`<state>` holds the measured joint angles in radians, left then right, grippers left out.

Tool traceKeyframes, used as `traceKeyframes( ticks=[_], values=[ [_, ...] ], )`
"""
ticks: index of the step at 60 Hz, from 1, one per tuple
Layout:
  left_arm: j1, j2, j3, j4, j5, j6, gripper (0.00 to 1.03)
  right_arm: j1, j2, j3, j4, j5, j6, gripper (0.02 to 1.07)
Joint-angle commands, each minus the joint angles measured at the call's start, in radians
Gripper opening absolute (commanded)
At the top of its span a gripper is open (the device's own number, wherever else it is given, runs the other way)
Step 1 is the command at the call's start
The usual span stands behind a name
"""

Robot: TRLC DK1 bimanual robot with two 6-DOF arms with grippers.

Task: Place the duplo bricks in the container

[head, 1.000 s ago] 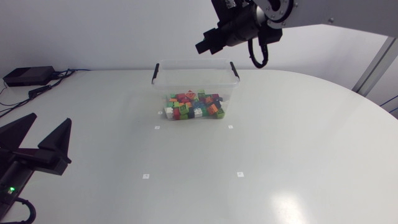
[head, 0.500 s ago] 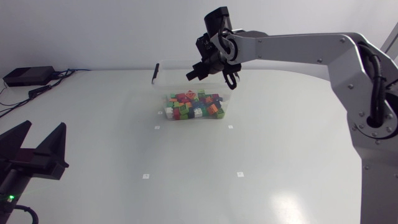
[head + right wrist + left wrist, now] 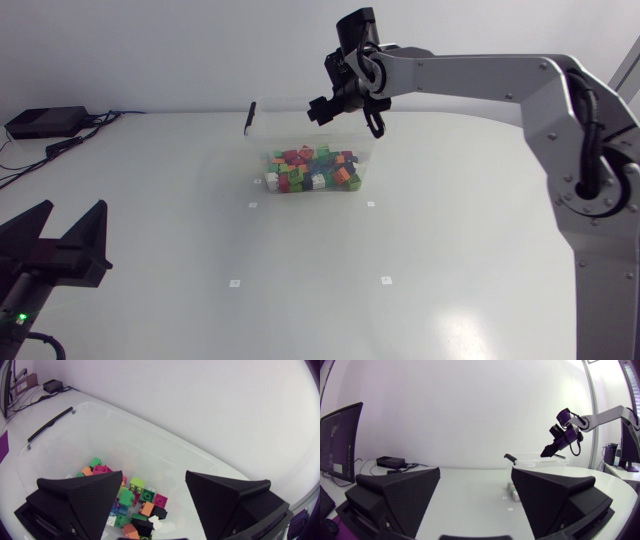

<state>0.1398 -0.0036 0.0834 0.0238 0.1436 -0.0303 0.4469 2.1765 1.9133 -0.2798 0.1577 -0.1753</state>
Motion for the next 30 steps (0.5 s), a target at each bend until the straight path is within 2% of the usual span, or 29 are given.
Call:
traceKeyframes(
  ticks=[1, 21, 30],
  values=[
    [-0.008, -0.010, -0.034, 0.001, -0.012, -0.025, 0.99, -0.013, -0.110, -0.089, 0.039, 0.016, 0.014, 1.03],
    [-0.011, -0.010, -0.057, 0.079, -0.026, -0.016, 0.99, -0.065, -0.515, -0.524, 0.232, 0.019, -0.010, 1.03],
    [-0.034, -0.010, -0.086, 0.110, -0.026, -0.006, 0.99, -0.070, -0.652, -0.698, 0.332, 0.062, -0.029, 1.03]
  ],
)
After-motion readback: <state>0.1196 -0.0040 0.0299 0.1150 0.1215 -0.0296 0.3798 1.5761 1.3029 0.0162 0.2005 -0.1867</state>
